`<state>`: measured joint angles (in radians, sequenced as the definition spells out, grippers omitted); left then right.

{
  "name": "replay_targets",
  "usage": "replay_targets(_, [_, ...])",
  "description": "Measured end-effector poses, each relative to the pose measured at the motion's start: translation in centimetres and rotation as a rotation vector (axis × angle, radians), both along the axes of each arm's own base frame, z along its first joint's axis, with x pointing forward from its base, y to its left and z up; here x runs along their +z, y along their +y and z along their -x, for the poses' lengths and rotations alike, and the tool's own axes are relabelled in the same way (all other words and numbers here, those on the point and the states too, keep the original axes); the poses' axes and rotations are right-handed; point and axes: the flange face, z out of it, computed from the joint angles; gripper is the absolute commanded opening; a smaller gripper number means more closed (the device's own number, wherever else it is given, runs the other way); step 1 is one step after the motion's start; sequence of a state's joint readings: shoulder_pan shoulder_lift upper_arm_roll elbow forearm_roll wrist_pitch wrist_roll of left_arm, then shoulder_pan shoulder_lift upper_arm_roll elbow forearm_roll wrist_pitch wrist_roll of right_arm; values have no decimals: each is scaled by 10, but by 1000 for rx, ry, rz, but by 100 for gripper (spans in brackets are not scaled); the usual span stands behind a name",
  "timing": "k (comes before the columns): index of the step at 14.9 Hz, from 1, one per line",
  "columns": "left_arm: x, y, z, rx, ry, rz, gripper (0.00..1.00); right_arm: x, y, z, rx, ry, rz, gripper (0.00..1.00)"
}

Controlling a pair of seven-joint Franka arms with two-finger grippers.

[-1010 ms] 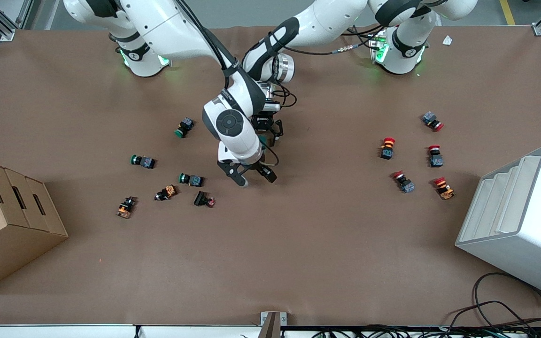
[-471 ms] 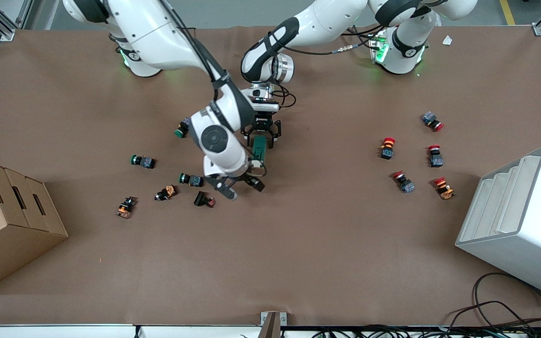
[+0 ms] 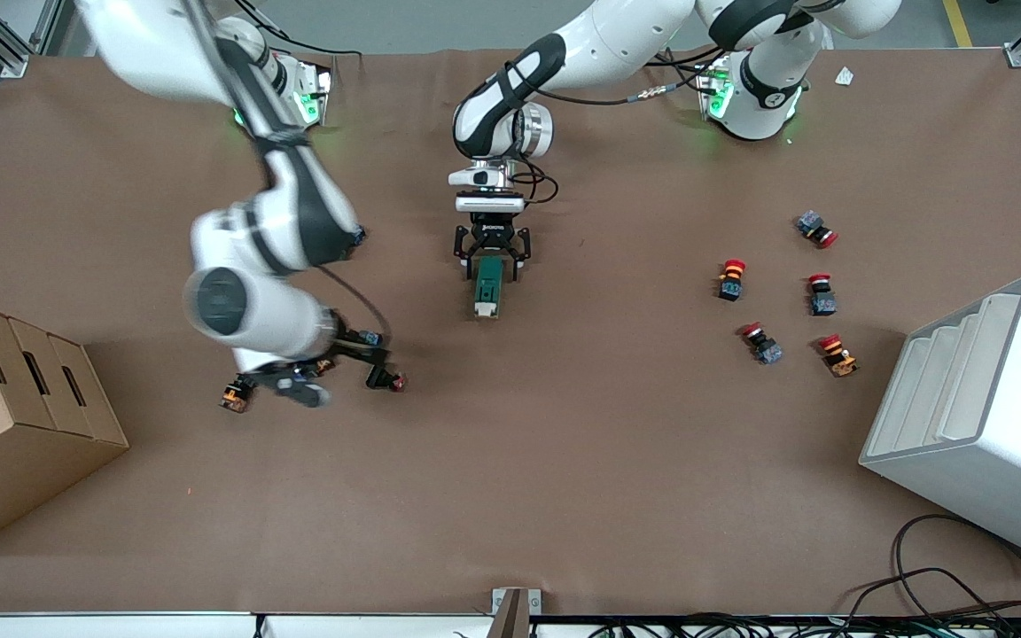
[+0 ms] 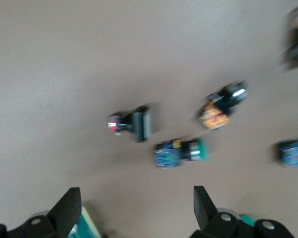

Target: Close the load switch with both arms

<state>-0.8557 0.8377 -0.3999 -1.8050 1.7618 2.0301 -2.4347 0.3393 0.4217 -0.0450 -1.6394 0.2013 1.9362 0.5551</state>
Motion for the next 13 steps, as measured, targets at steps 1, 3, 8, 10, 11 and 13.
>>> replay_targets(1, [10, -6, -5, 26, 15, -7, 97, 23, -34, -4, 58, -9, 3, 100])
replay_targets(3, [40, -19, -21, 76, 51, -13, 97, 67, -95, -5, 170, -12, 51, 100])
replay_targets(8, [141, -49, -71, 180, 212, -8, 99, 141, -206, -3, 287, 40, 87, 100])
replay_targets(10, [183, -47, -94, 209, 299, -4, 100, 150, -236, 0, 282, 56, 76, 100])
replay_targets(11, [204, -43, -105, 231, 345, 13, 100, 153, -243, 2, 280, 60, 74, 100])
replay_targets(13, [250, -30, -127, 277, 417, 71, 100, 165, -245, 3, 278, 64, 74, 100])
